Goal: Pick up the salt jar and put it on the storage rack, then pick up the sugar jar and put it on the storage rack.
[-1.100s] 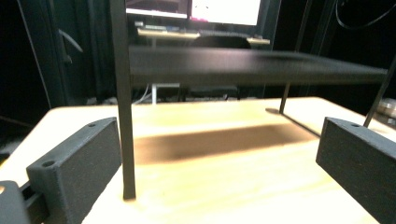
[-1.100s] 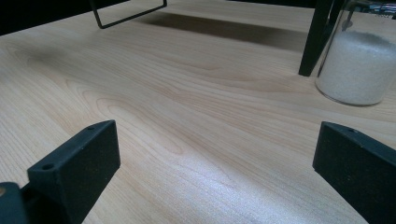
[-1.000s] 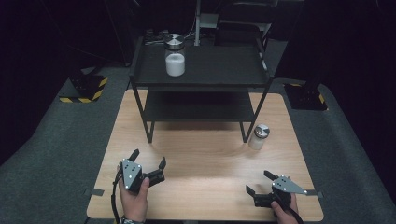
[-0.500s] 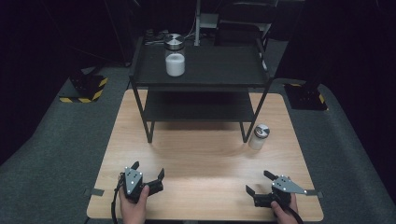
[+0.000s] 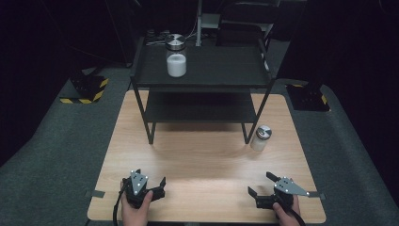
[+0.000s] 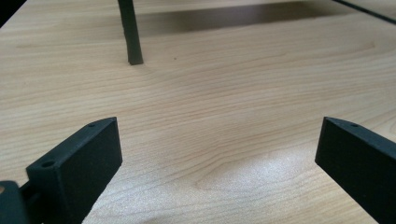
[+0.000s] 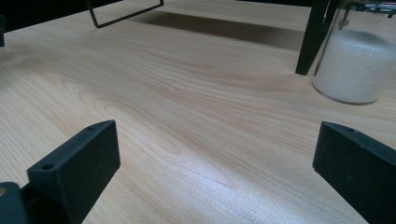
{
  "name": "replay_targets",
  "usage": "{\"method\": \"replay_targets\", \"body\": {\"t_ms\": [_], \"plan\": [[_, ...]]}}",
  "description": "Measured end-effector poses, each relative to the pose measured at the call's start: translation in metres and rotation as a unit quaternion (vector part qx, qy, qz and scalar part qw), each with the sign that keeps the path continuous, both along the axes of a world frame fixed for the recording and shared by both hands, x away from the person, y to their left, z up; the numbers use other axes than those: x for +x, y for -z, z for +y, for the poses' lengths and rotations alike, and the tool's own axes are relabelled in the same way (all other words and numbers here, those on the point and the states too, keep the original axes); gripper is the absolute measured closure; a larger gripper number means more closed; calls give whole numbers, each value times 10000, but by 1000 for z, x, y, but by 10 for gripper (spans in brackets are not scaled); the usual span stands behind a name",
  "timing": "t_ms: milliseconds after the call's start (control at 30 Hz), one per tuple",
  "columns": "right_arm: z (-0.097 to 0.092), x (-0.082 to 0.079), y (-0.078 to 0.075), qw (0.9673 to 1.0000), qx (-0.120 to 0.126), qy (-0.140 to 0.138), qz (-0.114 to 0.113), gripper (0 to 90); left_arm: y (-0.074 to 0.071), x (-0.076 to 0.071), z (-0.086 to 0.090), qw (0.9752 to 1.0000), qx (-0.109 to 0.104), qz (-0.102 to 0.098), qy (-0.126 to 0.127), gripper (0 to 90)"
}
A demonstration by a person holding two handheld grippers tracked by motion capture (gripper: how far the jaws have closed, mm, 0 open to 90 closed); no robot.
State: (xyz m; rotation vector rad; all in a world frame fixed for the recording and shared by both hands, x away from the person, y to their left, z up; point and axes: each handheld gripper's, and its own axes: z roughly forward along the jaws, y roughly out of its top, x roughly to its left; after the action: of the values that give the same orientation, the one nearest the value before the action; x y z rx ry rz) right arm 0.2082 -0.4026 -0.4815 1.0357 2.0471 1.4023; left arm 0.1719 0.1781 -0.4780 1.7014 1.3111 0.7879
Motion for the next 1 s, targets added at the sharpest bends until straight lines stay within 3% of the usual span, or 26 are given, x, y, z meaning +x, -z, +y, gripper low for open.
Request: {"method": "replay_targets", "body": {"t_ms": [100, 267, 667, 1000], "plan": [[1, -1, 0, 10000, -15, 36, -10, 4, -5, 1, -10, 9994, 331, 112, 61, 8], [2, -1, 0, 10000, -49, 13, -27, 4, -3, -4, -16, 9982, 581, -26, 175, 9], [3, -2, 0, 9999, -87, 29, -50, 4, -3, -1, -9, 9994, 284, 70, 197, 7], [4, -2, -1, 9999, -127, 19, -42, 4, -3, -2, -11, 9992, 342, 18, 216, 7]]}}
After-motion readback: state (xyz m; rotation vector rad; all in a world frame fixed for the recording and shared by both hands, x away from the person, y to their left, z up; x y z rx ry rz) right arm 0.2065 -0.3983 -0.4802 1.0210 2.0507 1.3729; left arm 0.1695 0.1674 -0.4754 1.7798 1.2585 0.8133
